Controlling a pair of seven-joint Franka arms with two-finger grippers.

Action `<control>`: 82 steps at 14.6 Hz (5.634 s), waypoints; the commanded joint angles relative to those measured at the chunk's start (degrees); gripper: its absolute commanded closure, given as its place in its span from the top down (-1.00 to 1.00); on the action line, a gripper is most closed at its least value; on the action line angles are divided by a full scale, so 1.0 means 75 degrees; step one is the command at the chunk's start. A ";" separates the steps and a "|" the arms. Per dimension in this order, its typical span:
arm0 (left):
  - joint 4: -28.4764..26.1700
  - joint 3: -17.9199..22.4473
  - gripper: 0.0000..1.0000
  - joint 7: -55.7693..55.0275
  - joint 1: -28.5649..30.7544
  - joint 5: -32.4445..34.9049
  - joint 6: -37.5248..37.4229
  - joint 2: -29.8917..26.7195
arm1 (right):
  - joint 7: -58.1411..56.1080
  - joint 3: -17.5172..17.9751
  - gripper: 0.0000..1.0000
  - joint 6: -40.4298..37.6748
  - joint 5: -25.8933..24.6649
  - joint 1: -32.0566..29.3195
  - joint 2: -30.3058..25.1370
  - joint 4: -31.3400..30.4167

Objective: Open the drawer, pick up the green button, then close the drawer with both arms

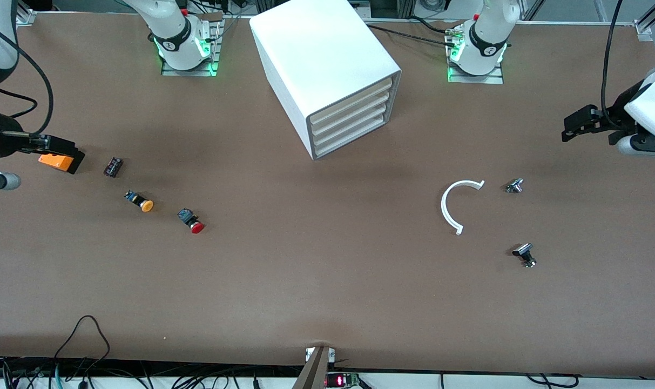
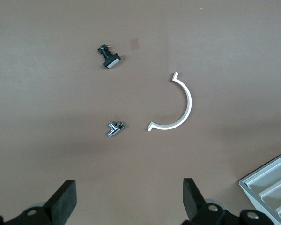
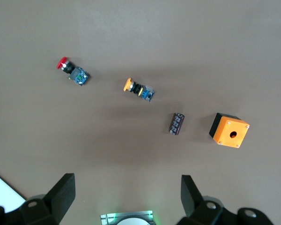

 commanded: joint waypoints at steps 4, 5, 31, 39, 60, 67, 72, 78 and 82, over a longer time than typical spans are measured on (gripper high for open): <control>0.0324 -0.0039 1.00 0.0124 -0.0068 0.0241 -0.0090 0.0585 | -0.0146 -0.0048 1.00 0.0163 0.0532 -0.0065 -0.0029 0.0170; 0.0312 -0.0028 1.00 0.0170 -0.0044 0.0207 -0.0078 0.0714 | -0.0286 -0.0084 1.00 0.0175 0.0500 -0.0065 -0.0040 0.0170; -0.3823 -0.2184 0.99 0.3765 -0.0723 -0.7925 0.2652 0.4173 | -0.0533 -0.0107 1.00 0.1277 0.0406 -0.0170 -0.0122 -0.0180; -0.4410 -0.2653 0.17 0.3933 -0.1203 -0.8700 0.3683 0.4290 | -0.0569 0.0069 1.00 0.1628 -0.0227 0.0006 -0.0275 -0.0404; -0.2735 -0.0836 1.00 0.3968 -0.0466 -0.6146 0.4258 0.3729 | -0.0871 0.0127 1.00 0.2248 0.0839 0.2079 0.0569 -0.0392; -0.2688 -0.0778 1.00 0.3933 0.0788 -0.6111 0.4246 0.2055 | -0.1412 0.0596 1.00 0.3255 0.0828 0.3565 0.0861 -0.0381; -0.2688 -0.0414 1.00 0.3851 0.0788 -0.3023 0.3837 0.0438 | -0.2115 0.0795 1.00 0.3562 0.0828 0.4597 0.1857 0.0661; -0.0922 -0.0262 1.00 0.2508 0.0694 -0.0268 0.1286 -0.0292 | -0.4993 0.0783 1.00 0.4263 0.0816 0.5489 0.2888 0.1166; -0.0590 -0.0379 1.00 0.1544 0.0320 0.0638 0.0567 -0.0433 | -0.5268 0.0772 1.00 0.4932 0.0792 0.5853 0.3392 0.1224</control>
